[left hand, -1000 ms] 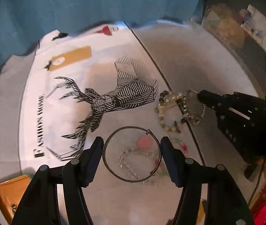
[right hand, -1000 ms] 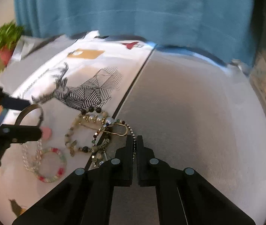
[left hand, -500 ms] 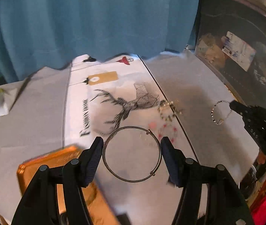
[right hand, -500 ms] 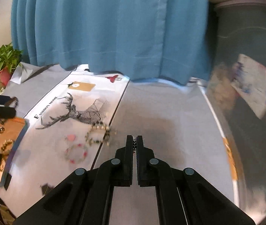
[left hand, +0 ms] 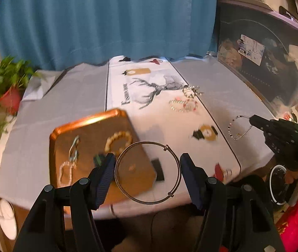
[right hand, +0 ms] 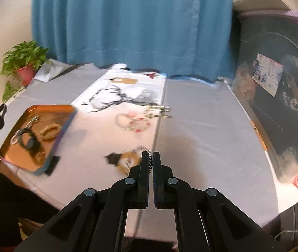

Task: Organize jewelry
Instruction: 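Carry the bangle and chain bracelet over the copper tray with both tools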

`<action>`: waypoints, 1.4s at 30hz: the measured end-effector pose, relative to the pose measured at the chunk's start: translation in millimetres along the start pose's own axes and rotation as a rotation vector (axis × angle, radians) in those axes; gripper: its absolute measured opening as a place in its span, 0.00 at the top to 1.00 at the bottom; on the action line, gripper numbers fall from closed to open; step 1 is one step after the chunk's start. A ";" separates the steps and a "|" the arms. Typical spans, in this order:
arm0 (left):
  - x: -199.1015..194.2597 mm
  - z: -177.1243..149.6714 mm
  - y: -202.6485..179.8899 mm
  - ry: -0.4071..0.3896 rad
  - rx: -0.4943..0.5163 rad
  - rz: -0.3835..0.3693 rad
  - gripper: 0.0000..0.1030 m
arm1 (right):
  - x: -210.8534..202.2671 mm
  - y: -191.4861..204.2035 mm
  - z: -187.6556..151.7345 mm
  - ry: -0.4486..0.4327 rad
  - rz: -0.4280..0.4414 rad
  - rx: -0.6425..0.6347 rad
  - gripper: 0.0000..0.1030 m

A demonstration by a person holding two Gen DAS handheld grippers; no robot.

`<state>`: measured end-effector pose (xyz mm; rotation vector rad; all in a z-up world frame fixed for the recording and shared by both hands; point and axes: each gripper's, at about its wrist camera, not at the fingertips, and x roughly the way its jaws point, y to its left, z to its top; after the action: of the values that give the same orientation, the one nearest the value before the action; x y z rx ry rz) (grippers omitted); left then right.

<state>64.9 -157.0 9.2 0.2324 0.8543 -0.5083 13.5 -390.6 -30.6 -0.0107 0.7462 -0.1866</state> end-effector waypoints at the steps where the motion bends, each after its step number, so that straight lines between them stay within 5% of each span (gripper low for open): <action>1: -4.9 -6.5 2.6 0.001 -0.009 0.003 0.43 | -4.7 8.3 -2.3 -0.001 0.010 -0.001 0.97; 21: -93.8 -111.3 82.0 -0.055 -0.180 0.106 0.42 | -117.3 132.0 -41.7 -0.066 0.185 -0.163 0.97; 31: -79.1 -103.9 112.0 -0.056 -0.213 0.106 0.42 | -111.8 177.4 -29.3 -0.051 0.241 -0.218 0.97; 42: -25.7 -68.0 145.7 -0.035 -0.220 0.117 0.42 | -49.6 203.6 12.0 -0.021 0.251 -0.230 0.97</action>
<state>81.1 3.2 -15.4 0.0704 0.8504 -0.3055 19.5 -182.4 -3.9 -0.1367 0.7384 0.1390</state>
